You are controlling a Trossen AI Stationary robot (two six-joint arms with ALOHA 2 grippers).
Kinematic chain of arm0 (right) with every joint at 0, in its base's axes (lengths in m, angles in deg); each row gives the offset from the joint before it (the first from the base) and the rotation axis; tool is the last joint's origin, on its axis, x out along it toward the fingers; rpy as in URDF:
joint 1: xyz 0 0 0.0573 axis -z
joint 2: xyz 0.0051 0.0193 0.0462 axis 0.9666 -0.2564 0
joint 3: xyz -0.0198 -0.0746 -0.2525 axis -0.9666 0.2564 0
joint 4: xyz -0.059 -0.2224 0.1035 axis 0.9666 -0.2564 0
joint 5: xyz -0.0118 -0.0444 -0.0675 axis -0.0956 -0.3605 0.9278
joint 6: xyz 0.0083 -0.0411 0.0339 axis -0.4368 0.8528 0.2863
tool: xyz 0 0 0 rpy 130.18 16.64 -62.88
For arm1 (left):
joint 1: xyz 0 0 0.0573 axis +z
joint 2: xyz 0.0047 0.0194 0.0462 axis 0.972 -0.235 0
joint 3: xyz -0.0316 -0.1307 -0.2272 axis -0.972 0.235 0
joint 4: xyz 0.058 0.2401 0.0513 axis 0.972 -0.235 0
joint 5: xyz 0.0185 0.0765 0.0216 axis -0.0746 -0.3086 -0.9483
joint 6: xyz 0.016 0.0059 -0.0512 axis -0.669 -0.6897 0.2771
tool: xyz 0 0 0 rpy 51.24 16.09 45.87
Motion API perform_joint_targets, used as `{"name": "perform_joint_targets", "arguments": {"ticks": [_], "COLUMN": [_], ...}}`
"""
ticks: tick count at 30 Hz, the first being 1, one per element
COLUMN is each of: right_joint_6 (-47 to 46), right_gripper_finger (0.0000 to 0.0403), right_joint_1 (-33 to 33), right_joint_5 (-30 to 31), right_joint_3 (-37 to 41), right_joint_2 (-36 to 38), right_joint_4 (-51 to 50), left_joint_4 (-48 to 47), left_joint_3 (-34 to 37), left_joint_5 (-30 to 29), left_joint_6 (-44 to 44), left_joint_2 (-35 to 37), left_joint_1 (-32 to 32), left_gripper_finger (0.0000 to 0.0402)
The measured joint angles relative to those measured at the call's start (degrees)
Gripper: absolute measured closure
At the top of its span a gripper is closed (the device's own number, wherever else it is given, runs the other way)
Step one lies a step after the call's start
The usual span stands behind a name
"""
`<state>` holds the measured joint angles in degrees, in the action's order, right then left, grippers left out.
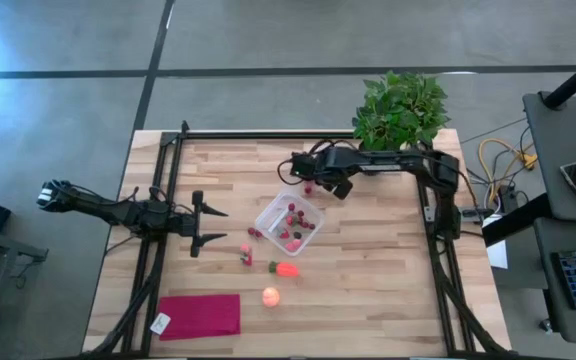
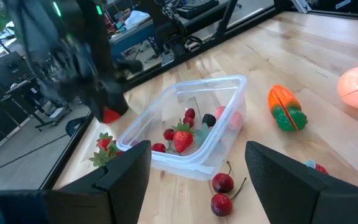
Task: Pick and placing Produce into tupperware
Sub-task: Put the red strawberry into the transparent container, then put the strawberry into the transparent container
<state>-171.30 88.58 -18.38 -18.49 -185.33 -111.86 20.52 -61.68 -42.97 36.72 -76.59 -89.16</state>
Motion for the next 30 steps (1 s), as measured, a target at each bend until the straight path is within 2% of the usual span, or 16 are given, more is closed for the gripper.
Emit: {"name": "perform_joint_targets", "arguments": {"ticks": [3,6,10,15,20,26,28,30], "right_joint_6": [7.8,14.8,17.9,17.3,15.6,13.9,10.5,3.0], "right_gripper_finger": [0.0252,0.0251,0.0250,0.0239,0.0197,0.0134,0.0118,0.0106], "right_joint_1": [-2.3,-5.9,-10.9,-15.7,-16.9,-14.2,-12.3,-10.1], "right_joint_5": [-1.0,-5.0,-9.5,-9.5,-9.5,-9.3,-6.7,-2.4], "right_joint_3": [-1.0,-2.2,-3.9,-3.9,-3.9,-3.9,-3.9,-3.9], "right_joint_2": [3.2,5.2,5.6,4.0,1.6,1.1,1.6,2.2], "right_joint_4": [0.7,3.2,5.0,7.1,6.8,6.7,4.9,1.2], "left_joint_4": [0.0,0.0,0.0,0.0,0.0,0.0,0.0,0.0], "left_joint_3": [0.0,0.0,0.0,0.0,0.0,0.0,0.0,0.0], "left_joint_5": [0.0,0.0,0.0,0.0,0.0,0.0,0.0,0.0], "left_joint_6": [0.0,0.0,0.0,0.0,0.0,0.0,0.0,0.0], "left_joint_2": [0.1,0.1,0.0,0.1,0.0,0.1,0.1,0.0], "left_joint_1": [0.0,0.0,0.0,0.0,0.0,0.0,0.0,0.0], "left_gripper_finger": [0.0155,0.0155,0.0155,0.0155,0.0155,0.0155,0.0155,0.0155]}}
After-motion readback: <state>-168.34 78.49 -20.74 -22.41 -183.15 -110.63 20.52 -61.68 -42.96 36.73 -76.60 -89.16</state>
